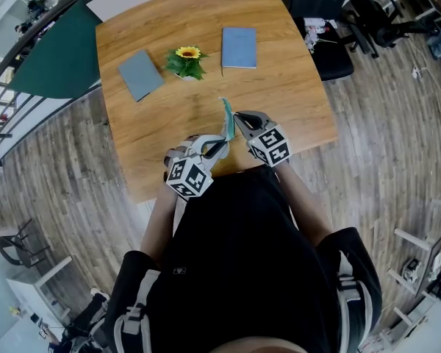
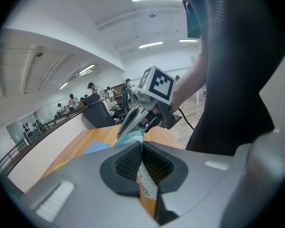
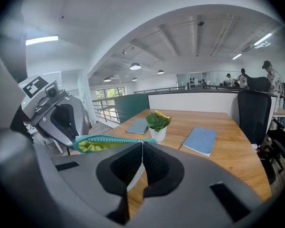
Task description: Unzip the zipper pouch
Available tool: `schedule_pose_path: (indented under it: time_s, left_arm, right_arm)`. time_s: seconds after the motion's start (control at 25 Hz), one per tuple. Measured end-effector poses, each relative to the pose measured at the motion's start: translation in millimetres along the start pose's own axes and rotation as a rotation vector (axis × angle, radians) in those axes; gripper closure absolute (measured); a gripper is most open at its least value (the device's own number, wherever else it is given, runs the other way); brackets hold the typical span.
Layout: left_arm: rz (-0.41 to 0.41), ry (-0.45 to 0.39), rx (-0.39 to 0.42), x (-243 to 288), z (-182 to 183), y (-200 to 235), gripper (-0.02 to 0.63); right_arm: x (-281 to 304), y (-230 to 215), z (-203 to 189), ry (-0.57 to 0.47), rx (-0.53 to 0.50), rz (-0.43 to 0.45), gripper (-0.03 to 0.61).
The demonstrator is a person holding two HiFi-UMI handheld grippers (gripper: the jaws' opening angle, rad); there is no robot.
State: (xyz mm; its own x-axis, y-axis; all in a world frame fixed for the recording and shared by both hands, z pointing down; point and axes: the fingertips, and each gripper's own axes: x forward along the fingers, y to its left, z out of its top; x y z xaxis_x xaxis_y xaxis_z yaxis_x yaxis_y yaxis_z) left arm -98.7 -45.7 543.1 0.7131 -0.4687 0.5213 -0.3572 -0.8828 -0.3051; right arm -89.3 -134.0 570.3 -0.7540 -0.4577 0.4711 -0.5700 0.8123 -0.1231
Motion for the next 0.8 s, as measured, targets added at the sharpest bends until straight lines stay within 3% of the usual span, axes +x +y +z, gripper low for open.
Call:
schedule_pose_path:
  time_s: [0.8]
  left_arm:
    - [-0.017, 0.008, 0.017, 5, 8, -6, 0.609]
  right_arm:
    - [-13, -25, -11, 0.007, 0.041, -0.057, 0.569]
